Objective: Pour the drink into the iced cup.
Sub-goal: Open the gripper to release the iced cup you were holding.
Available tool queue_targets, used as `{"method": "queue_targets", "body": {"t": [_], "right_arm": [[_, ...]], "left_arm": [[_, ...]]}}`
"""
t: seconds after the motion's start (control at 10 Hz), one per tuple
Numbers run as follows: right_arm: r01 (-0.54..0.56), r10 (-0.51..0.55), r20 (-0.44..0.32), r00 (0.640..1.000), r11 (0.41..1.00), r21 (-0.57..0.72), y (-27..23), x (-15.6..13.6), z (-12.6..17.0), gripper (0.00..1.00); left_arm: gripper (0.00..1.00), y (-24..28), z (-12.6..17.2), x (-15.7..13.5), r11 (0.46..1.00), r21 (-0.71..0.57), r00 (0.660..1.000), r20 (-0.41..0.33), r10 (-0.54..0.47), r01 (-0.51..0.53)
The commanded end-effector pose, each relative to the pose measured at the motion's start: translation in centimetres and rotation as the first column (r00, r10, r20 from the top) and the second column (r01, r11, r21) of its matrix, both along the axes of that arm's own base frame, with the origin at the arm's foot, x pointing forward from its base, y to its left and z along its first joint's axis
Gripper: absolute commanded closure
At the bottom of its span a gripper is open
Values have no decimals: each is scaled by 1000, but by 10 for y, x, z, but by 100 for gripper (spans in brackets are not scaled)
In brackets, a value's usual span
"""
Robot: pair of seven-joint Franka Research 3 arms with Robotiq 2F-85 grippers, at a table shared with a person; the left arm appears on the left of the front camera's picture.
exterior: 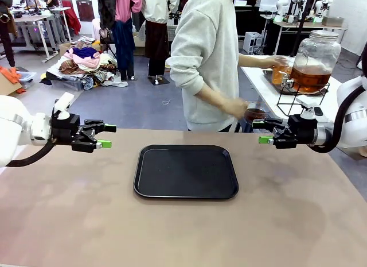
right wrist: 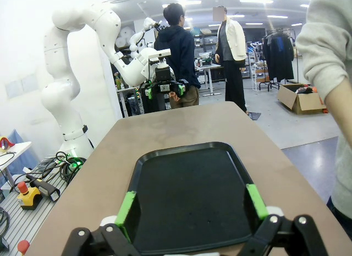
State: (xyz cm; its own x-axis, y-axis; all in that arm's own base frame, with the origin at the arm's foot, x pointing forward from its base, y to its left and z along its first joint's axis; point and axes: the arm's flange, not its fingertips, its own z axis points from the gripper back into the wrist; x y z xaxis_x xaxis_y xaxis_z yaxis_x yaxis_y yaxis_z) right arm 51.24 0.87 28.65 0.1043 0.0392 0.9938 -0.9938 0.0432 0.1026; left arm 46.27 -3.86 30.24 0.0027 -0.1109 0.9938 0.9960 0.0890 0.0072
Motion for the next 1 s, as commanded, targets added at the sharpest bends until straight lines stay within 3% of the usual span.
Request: {"method": "queue_targets", "body": {"t": [0.0,0.9], "right_arm": [[0,0,4,1000,1000,-1,0,0,2,0],[0,0,4,1000,1000,-1,0,0,2,0]], "left_arm": [[0,-1,2,1,1000,-7,1000,2,1,-1],[0,-1,2,1,1000,-7,1000,2,1,-1]]}}
